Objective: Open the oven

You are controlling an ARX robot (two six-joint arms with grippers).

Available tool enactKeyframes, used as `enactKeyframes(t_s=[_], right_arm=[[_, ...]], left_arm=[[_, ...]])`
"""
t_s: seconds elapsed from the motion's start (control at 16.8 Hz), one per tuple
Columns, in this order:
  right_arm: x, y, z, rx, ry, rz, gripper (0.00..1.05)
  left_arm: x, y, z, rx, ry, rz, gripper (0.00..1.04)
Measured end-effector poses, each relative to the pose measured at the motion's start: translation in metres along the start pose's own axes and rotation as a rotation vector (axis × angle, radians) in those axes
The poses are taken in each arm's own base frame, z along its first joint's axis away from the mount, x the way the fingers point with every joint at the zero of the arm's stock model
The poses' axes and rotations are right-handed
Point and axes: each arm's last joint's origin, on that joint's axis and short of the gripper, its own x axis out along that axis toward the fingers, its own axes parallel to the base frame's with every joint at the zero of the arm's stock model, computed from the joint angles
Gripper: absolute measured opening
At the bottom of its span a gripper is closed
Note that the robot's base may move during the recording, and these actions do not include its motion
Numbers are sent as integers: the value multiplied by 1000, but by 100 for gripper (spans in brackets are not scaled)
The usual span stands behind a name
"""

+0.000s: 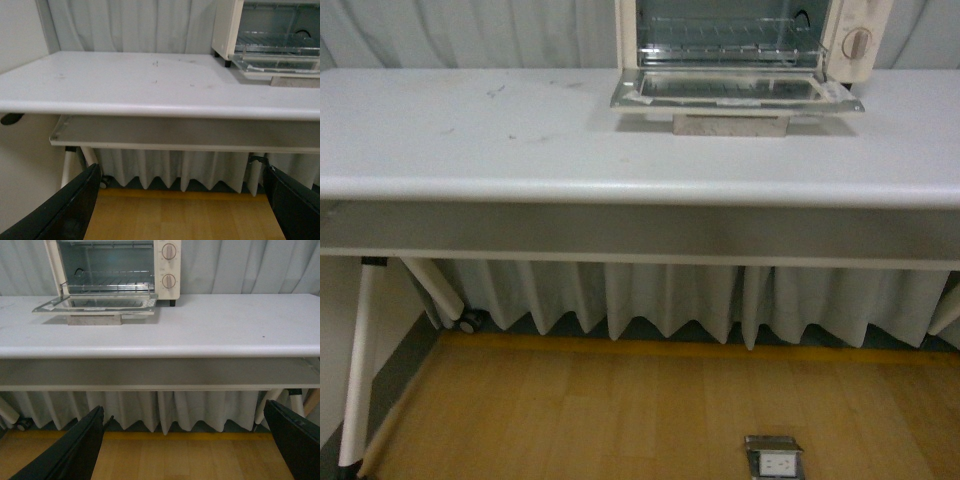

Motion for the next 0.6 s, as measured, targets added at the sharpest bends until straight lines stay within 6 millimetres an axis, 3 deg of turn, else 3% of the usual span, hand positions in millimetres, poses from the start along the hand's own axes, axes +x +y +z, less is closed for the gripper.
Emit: enactKeyframes(t_s=[0.6], right_arm=[[0,0,0,4,0,-1,98]], left_arm=[[0,0,0,2,1,-1,98]])
